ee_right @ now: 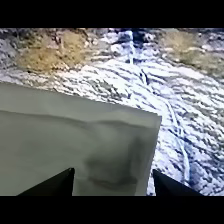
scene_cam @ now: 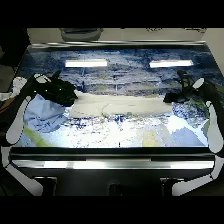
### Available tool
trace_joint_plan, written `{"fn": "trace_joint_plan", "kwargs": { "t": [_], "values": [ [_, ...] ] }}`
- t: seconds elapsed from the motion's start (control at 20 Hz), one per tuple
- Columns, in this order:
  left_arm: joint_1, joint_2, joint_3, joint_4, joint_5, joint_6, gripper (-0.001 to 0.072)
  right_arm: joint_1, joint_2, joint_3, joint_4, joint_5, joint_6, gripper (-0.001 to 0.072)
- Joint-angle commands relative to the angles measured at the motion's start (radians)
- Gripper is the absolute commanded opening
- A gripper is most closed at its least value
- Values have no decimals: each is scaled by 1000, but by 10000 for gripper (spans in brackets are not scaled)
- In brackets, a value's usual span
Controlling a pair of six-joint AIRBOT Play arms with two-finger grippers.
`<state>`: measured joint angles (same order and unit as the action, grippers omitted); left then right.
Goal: Fold the shirts.
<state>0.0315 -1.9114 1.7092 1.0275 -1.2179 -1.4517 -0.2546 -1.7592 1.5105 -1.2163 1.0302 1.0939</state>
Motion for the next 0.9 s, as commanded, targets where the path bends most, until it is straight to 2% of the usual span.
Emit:
{"fn": "trace_joint_plan", "kwargs": {
  "t": [0.0, 0.25, 0.4, 0.5, 0.55, 0.6, 0.65, 0.75, 0.8, 0.85],
  "values": [
    [13, -8, 27, -28, -50, 2, 474, -56, 19, 5, 137, 51, -94, 666],
    [6, 77, 32, -44, -72, 16, 475, -160, -63, 3, 240, 219, -71, 694],
    [-22, 136, 32, -45, -74, 16, 474, -116, -134, 3, 245, 215, 10, 691],
    [-50, 177, 32, -45, -74, 16, 474, -80, -161, 3, 243, 211, 56, 654],
    [-66, 192, 32, -45, -74, 16, 474, -64, -167, 3, 243, 213, 70, 540],
    [-86, 203, 32, -46, -74, 15, 471, -55, -167, 4, 244, 212, 75, 268],
    [-107, 206, 32, -58, -74, 16, 462, -51, -161, 4, 245, 216, 76, 64],
    [-168, 196, 32, -76, -71, 15, 432, -53, -120, 4, 251, 228, 63, 54],
    [-204, 185, 32, -76, -65, 15, 369, -52, -80, 4, 251, 226, 37, 53],
    [-246, 167, 32, -78, -57, 15, 219, -52, -32, 4, 251, 228, 14, 53]
  ]
}}
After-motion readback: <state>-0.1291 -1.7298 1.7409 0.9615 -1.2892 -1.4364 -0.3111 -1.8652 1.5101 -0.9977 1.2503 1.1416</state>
